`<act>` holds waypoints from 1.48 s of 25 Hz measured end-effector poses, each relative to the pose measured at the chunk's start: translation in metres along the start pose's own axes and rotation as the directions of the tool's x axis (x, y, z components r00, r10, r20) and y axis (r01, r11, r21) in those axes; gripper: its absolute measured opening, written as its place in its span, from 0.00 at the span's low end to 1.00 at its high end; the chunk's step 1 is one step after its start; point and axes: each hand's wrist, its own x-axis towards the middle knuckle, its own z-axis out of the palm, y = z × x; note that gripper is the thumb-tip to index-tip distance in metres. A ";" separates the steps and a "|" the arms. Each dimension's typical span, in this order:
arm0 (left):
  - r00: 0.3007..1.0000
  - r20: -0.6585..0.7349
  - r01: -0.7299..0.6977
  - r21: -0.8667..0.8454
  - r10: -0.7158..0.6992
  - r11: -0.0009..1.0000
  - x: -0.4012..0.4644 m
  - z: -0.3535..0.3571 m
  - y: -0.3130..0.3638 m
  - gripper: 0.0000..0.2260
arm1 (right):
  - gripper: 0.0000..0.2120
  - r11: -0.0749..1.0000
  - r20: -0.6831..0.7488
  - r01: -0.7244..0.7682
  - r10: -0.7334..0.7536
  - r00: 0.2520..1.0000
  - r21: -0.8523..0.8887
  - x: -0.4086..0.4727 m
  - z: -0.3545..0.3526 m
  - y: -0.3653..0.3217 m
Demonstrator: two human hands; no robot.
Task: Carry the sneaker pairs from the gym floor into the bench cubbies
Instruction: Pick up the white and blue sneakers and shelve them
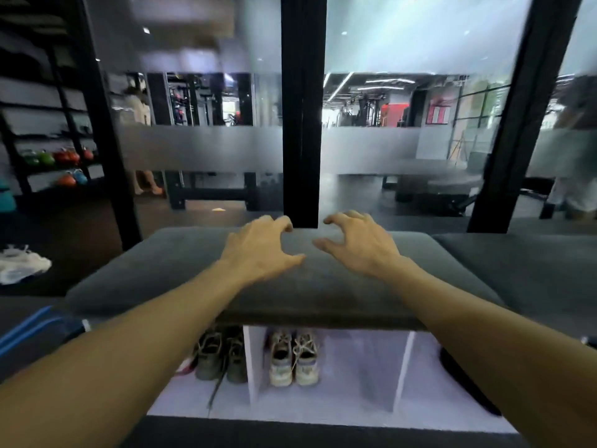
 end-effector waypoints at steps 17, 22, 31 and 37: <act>0.996 0.071 -0.041 -0.150 0.052 0.988 -0.027 -0.665 0.212 0.24 | 0.23 0.988 0.254 0.026 -0.065 0.965 0.152 0.034 -0.669 -0.197; 0.991 0.129 0.027 -0.007 -0.026 1.000 -0.122 -0.714 0.230 0.25 | 0.21 0.971 0.396 0.131 -0.202 0.896 0.199 -0.018 -0.709 -0.246; 0.966 0.056 0.241 0.161 -0.253 0.957 -0.289 -0.838 0.154 0.24 | 0.21 0.874 0.426 0.369 -0.479 0.768 0.317 -0.049 -0.708 -0.427; 0.892 -0.014 0.442 0.245 -0.453 0.863 -0.394 -0.903 0.037 0.24 | 0.22 0.753 0.368 0.544 -0.656 0.659 0.370 -0.038 -0.674 -0.603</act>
